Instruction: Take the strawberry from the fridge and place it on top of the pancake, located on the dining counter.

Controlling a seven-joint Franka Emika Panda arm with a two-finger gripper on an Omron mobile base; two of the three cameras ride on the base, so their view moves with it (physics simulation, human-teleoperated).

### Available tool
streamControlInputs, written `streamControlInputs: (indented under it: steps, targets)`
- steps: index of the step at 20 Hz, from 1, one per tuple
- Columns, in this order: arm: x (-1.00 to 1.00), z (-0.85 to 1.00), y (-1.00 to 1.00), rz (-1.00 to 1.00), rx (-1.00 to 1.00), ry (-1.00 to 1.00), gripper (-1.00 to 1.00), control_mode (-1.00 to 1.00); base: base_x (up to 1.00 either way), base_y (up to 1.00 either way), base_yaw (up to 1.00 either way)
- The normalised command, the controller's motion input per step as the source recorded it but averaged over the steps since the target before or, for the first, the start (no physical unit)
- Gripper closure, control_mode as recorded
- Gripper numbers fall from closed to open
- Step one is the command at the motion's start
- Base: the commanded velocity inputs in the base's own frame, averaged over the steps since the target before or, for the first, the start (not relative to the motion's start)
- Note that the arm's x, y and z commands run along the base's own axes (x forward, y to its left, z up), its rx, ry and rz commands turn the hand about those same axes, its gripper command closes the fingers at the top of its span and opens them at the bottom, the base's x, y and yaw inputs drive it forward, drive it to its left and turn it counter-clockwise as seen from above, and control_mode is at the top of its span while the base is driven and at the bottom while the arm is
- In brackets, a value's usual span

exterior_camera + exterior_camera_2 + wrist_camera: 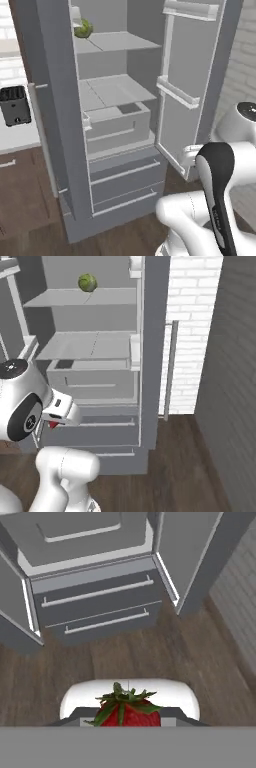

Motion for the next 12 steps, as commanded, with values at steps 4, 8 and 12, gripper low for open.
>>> streamControlInputs:
  steps: [4,8,12]
  targets:
    - [0.0,0.0,0.0,0.0,0.0,0.0,1.0,1.0,-0.08,-0.01,-0.9]
    - [0.0,0.0,0.0,0.0,0.0,0.0,1.0,1.0,0.0,0.0,-1.0]
    - [0.0,0.0,0.0,0.0,0.0,0.0,1.0,1.0,0.0,0.0,-1.0]
